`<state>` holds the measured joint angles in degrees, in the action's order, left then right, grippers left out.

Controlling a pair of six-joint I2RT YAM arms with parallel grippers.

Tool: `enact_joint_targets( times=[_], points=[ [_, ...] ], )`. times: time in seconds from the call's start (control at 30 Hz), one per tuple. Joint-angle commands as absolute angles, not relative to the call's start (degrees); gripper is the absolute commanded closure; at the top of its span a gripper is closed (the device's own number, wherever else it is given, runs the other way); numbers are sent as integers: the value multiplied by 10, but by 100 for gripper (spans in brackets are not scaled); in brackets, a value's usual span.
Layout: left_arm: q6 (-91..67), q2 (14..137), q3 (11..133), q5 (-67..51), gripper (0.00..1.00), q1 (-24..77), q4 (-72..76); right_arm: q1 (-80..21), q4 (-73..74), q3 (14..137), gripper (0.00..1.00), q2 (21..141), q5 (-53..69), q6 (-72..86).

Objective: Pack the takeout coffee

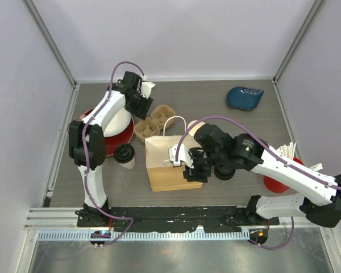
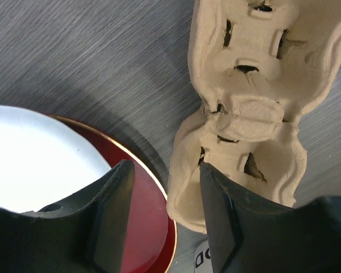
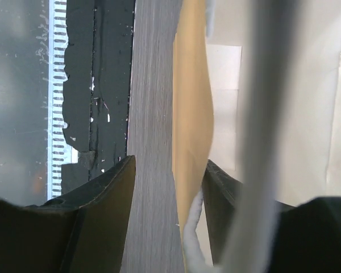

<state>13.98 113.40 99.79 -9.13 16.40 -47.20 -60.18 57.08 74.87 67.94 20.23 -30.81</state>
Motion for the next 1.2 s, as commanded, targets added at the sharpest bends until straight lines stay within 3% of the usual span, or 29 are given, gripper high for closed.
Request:
enact_joint_targets(
  times=[0.0,0.13,0.3,0.6,0.67,0.7,0.77,0.87,0.9,1.17],
  points=[
    [152,1150,1032,-128,48,166,-471,-600,570,788,45,646,184,-273],
    [170,1156,1021,-145,52,169,-486,-599,563,795,45,618,185,-261],
    [176,1173,1028,-160,67,170,-503,-600,560,798,45,604,172,-254],
    [184,1177,1029,-149,85,172,-509,-599,565,800,45,598,168,-251],
    [189,1176,1027,-142,81,172,-508,-600,564,800,45,598,168,-251],
    [191,1176,1028,-140,72,173,-508,-600,564,800,45,598,168,-250],
    [192,1177,1028,-141,73,173,-508,-599,566,799,45,598,167,-250],
    [194,1179,1028,-147,85,175,-513,-599,568,800,45,600,165,-249],
    [194,1178,1028,-150,100,175,-516,-600,567,800,45,600,165,-249],
    [192,1141,1027,-161,100,176,-518,-600,569,804,45,606,162,-245]
  ],
)
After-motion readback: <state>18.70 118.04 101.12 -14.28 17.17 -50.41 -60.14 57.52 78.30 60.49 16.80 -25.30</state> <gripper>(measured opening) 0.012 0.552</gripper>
